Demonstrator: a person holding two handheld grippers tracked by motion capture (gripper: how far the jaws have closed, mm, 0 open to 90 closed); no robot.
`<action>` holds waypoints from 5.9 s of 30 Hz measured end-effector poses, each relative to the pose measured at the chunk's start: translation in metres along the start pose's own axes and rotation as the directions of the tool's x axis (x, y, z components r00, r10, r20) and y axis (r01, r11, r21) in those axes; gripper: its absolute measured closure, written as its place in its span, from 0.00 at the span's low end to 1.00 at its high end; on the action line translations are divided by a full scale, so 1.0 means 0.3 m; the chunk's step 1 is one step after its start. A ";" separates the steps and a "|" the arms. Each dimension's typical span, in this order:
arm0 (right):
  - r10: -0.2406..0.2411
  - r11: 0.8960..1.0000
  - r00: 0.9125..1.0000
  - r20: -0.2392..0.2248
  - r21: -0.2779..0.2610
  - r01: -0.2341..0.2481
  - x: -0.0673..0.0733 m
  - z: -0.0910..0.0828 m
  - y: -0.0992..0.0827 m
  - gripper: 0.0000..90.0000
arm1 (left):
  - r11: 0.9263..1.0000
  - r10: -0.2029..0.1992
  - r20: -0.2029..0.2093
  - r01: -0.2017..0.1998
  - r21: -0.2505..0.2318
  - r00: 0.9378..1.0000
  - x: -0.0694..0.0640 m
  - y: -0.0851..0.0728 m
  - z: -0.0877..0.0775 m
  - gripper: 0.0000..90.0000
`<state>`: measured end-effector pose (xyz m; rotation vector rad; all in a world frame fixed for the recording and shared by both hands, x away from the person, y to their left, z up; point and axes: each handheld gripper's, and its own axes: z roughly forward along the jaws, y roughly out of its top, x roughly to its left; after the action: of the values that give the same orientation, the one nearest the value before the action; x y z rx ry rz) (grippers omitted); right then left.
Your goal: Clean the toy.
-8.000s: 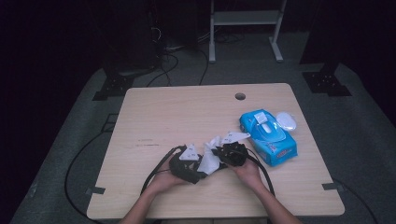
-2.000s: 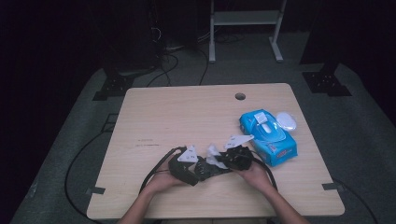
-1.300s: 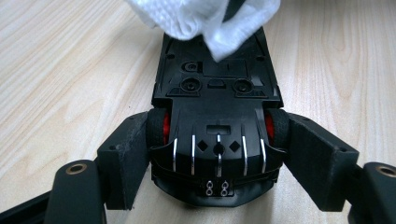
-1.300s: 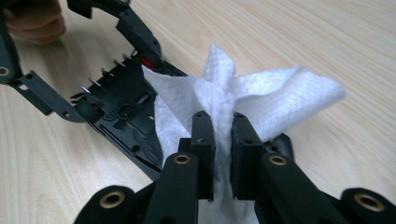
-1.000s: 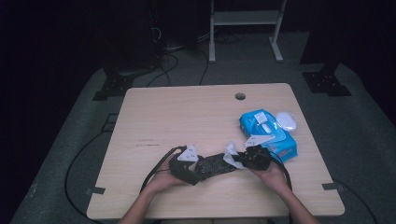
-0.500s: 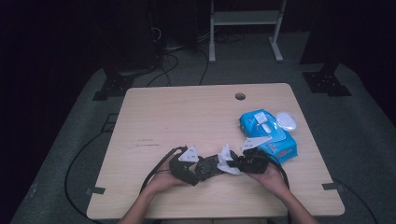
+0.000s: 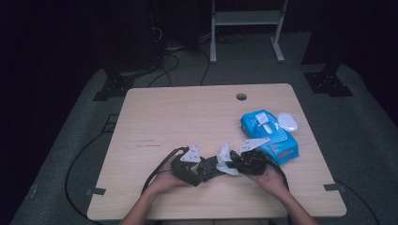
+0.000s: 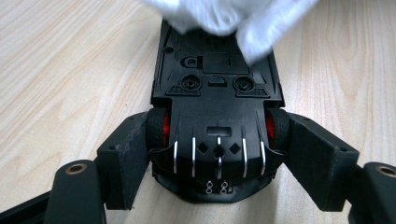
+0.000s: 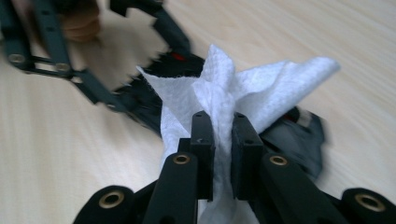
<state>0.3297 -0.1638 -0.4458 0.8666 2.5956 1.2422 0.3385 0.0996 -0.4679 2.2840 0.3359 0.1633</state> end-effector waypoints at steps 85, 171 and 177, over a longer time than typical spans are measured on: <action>-0.191 0.980 0.981 0.038 -0.043 0.192 0.094 -0.018 -0.110 0.93 | 0.941 -0.339 0.168 0.338 0.033 0.926 0.079 -0.014 0.011 0.20; -0.132 0.991 0.990 0.050 -0.002 0.133 -0.016 -0.039 -0.045 0.61 | 0.996 -0.072 -0.060 0.068 -0.061 0.996 -0.003 -0.025 -0.051 0.58; -0.113 0.993 0.987 0.113 -0.017 0.116 -0.020 -0.061 -0.041 0.62 | 0.996 -0.061 -0.069 0.056 -0.065 0.996 -0.007 -0.023 -0.050 0.63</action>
<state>0.3228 -0.1855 -0.4437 0.7486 2.4999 1.1563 0.3318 0.1140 -0.4630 2.2075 0.4283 0.2219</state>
